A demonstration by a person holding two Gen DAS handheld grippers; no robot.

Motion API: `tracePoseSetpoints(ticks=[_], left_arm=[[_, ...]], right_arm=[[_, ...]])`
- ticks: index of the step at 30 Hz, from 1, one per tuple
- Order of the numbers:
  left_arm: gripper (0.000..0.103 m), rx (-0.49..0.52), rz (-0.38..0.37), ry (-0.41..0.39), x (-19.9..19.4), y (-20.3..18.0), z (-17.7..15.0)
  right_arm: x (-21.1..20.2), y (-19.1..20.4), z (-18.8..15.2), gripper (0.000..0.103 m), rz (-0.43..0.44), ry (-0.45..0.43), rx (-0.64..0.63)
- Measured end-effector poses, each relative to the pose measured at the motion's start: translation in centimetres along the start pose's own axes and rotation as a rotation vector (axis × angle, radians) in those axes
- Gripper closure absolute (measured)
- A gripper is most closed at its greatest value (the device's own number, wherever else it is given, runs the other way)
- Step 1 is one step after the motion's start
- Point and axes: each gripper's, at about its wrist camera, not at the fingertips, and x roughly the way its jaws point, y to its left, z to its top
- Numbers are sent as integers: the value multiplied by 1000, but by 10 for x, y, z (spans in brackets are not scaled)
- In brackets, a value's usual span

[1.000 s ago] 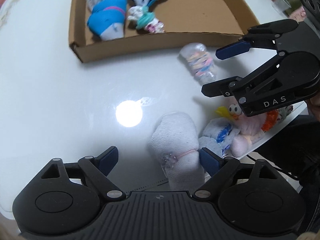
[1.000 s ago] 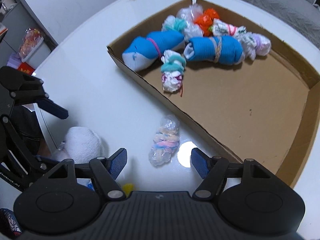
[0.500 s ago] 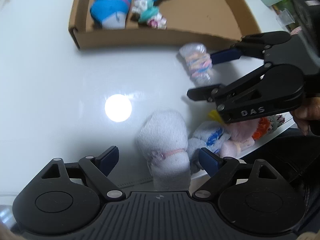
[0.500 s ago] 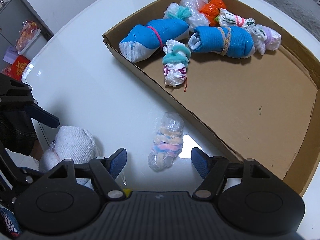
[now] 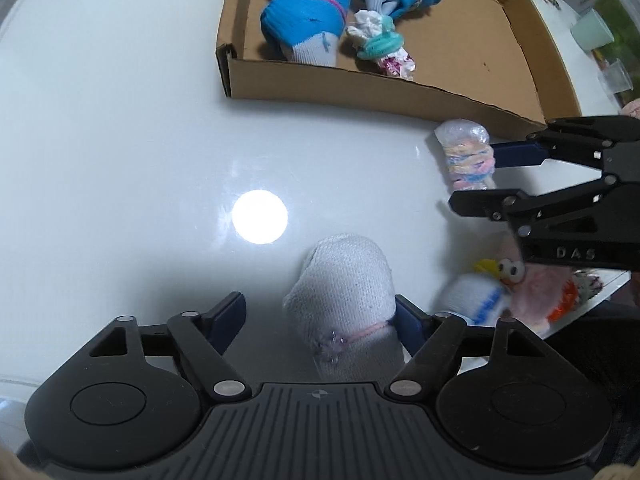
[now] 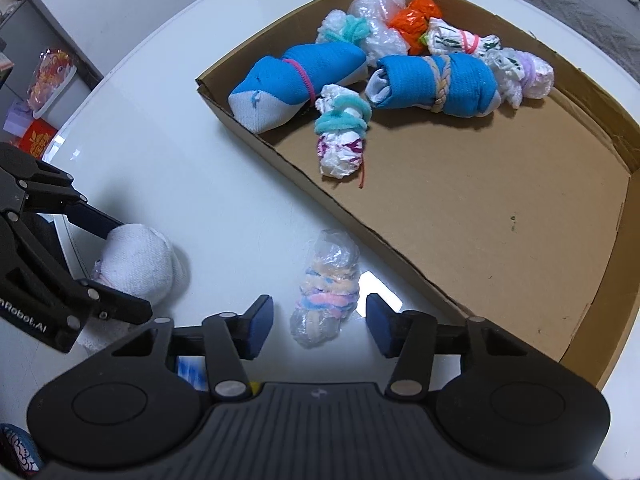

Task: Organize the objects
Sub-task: 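Grasp the white knit sock with left tool while right tool grasps the clear pastel bundle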

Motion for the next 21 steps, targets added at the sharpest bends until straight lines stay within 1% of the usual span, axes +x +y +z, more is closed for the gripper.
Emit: tracePoseSetpoints(ticks=[2,4,5,7,10,11,12,13,14,15,21], left_arm=[[21,18,21,-9,-1,-4,-2],[21,24,31,-15,-2,-8,-4],[21,26,35,-16,-2,-10,-6],[21,19,39,-15,-2,-13,-10],[21,31,51,-18,-2,-16,-14],[24,34,53,-20,-2,-18,-15],[28,40,59,-25,-3,-19,-15],[32,47,64,-30,-4,-20,-15],[38,52,62,-34,-5,-22,-15],[44,55,57,-37,-6,-22,-15],[50,75,43,-40,-8,-21,-15]], right_arm=[[0,0,0,60,-10,-2,5],[0,0,0,61,-16,-1,8],[0,1,0,64,-23,-1,7],[1,2,0,67,-36,-1,5],[1,2,-1,69,-45,1,11],[0,2,-1,70,-46,2,15],[0,1,-1,71,-48,3,20],[0,1,-1,74,-49,2,24],[1,-1,2,77,-53,1,27],[1,-1,2,78,-57,2,35],[1,-3,2,79,-62,4,50]])
